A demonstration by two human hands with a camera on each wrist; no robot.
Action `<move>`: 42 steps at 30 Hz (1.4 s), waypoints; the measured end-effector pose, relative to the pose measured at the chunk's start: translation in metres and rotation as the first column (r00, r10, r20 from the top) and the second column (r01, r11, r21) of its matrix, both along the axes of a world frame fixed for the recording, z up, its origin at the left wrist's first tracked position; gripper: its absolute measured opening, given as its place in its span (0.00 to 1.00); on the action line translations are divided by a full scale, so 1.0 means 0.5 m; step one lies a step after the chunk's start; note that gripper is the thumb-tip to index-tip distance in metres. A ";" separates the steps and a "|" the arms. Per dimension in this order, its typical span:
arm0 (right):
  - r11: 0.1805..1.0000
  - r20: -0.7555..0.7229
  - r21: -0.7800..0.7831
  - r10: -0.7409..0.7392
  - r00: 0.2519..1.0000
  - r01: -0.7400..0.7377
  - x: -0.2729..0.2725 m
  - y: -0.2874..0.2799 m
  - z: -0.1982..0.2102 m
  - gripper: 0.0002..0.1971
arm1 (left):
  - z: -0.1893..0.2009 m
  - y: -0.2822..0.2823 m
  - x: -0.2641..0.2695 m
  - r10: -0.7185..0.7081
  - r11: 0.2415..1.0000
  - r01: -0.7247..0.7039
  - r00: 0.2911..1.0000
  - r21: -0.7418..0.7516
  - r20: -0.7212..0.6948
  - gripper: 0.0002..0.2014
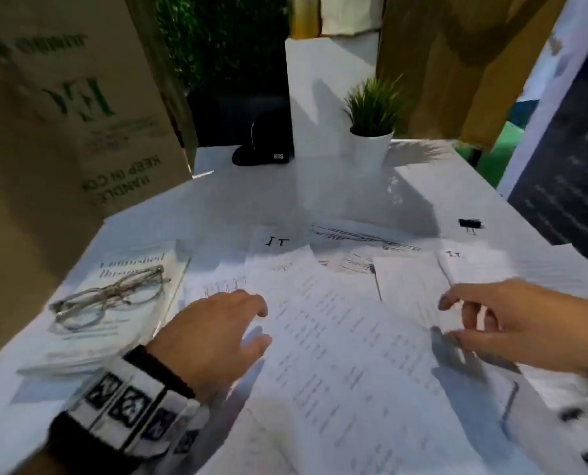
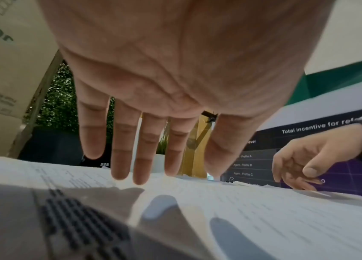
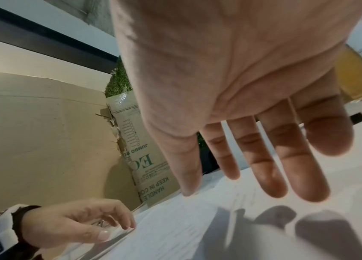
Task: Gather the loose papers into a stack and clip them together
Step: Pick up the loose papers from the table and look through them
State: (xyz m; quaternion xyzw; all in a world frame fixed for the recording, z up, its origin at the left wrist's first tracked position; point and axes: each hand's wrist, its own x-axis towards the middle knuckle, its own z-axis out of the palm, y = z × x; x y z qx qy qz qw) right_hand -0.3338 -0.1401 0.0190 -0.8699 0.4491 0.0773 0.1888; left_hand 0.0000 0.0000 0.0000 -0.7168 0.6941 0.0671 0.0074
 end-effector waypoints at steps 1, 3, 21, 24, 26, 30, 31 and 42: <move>1.000 -0.004 0.022 0.021 1.000 -0.021 0.015 0.012 0.001 0.27 | 0.001 0.010 -0.010 0.030 0.999 -0.030 1.000 0.045 0.003 0.19; 0.999 -0.027 0.020 0.038 0.999 -0.038 0.047 0.030 0.003 0.24 | 0.007 0.024 -0.027 0.052 0.995 -0.052 0.999 0.082 0.007 0.20; 0.876 0.809 0.461 -0.481 0.337 0.143 0.062 0.072 0.120 0.06 | 0.085 0.032 -0.007 0.128 0.923 -0.369 0.558 -0.107 -0.820 0.37; 0.865 0.810 0.498 -0.492 0.319 0.068 0.073 0.068 0.139 0.04 | 0.089 0.002 -0.063 0.023 0.955 -0.295 0.213 -0.042 -0.977 0.31; 0.874 0.812 0.485 -0.463 0.355 0.032 0.074 0.069 0.127 0.05 | 0.073 -0.009 -0.097 -0.001 0.943 -0.329 0.143 -0.049 -0.990 0.25; 0.903 0.727 0.418 -0.396 0.561 0.096 0.039 0.072 0.056 0.17 | 0.015 -0.016 -0.090 0.024 0.900 -0.433 0.141 -0.040 -0.990 0.14; 0.921 0.660 0.345 -0.376 0.651 0.182 0.016 0.063 0.033 0.20 | 0.003 -0.014 -0.077 0.048 0.897 -0.442 0.163 -0.030 -0.985 0.12; 0.744 0.116 0.025 -0.666 0.737 0.668 -0.230 -0.052 -0.059 0.56 | -0.042 0.007 -0.010 0.374 0.886 -0.437 0.477 0.155 -0.795 0.11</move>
